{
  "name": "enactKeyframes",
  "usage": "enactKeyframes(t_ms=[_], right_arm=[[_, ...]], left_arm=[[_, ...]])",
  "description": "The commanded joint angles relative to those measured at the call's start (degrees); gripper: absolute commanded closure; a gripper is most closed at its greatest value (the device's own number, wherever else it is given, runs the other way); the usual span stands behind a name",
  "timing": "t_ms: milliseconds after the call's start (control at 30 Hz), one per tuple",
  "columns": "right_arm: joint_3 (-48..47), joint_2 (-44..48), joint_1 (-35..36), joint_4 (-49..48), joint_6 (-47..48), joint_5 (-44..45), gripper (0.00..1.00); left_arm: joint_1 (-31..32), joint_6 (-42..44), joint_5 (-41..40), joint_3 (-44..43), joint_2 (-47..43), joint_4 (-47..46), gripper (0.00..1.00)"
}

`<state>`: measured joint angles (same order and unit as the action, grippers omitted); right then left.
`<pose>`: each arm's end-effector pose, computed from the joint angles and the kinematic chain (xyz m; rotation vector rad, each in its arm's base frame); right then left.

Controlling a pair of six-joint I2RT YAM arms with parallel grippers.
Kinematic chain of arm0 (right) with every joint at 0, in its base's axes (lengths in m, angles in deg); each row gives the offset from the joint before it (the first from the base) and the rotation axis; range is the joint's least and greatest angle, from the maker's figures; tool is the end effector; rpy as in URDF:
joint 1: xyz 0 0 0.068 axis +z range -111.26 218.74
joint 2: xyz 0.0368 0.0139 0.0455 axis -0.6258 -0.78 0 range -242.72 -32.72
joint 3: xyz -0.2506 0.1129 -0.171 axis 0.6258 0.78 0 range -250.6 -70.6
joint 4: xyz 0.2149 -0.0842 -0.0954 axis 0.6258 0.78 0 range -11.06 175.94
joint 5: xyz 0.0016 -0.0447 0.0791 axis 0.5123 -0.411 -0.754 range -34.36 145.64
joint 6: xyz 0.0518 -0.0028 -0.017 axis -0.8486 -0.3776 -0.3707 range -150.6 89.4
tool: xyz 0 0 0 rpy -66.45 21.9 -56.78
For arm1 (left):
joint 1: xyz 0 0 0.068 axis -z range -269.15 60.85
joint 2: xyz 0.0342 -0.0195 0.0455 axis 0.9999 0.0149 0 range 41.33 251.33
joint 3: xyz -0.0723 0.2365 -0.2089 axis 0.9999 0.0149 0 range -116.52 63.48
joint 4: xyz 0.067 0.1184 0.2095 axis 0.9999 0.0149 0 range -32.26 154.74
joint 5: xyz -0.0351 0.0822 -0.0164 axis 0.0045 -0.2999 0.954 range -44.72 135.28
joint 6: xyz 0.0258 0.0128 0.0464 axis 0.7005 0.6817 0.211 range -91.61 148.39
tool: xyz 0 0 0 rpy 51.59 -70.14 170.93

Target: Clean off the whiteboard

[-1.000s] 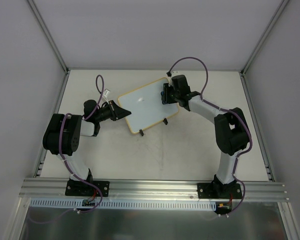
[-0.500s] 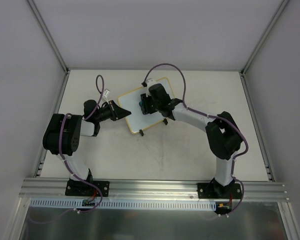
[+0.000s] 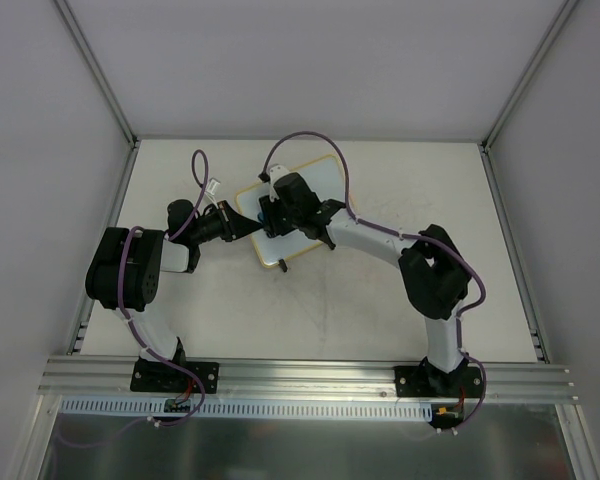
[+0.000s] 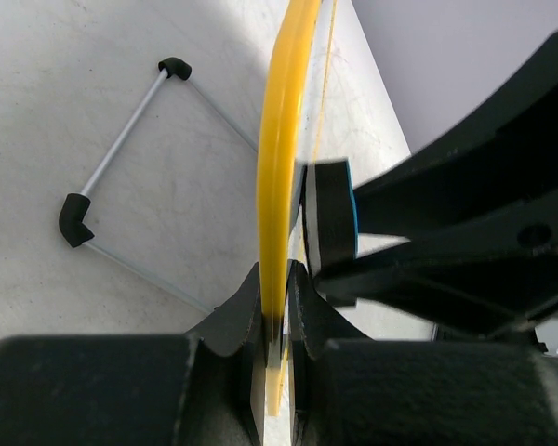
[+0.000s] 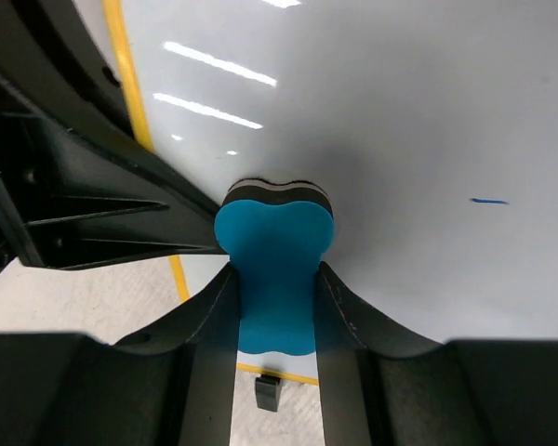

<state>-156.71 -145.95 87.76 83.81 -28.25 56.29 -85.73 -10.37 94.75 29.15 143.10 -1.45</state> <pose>0.3103 0.3567 0.2930 -0.9323 1.9542 0.4641 0.3236 -0.0472 0.2173 0.1299 1.8313 -1.2639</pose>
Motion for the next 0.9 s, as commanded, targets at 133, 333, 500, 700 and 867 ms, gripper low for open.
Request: enactKeyframes(t_ms=[133, 333, 500, 700, 867], right_arm=[[-5.0, -1.8, -6.8, 3.8, -0.1, 0.6, 1.00], [-5.7, -2.4, -13.1, 6.0, 0.2, 0.8, 1.00], [-3.5, -1.8, -16.8, 6.6, -0.2, 0.5, 1.00], [-1.0, -0.6, -21.1, 6.3, -0.9, -2.3, 1.00], [-1.6, -0.8, -19.9, 6.0, -0.1, -3.5, 1.00]], left_arm=[[-1.0, 4.0, -9.7, 0.6, 0.5, 3.5, 1.00], [-1.0, 4.0, -9.6, 0.7, 0.5, 3.3, 1.00], [-1.0, 4.0, -9.6, 0.8, 0.4, 3.0, 1.00], [-1.0, 3.9, -9.7, 0.7, 0.4, 3.1, 1.00], [-1.0, 3.9, -9.7, 0.6, 0.6, 3.2, 1.00]])
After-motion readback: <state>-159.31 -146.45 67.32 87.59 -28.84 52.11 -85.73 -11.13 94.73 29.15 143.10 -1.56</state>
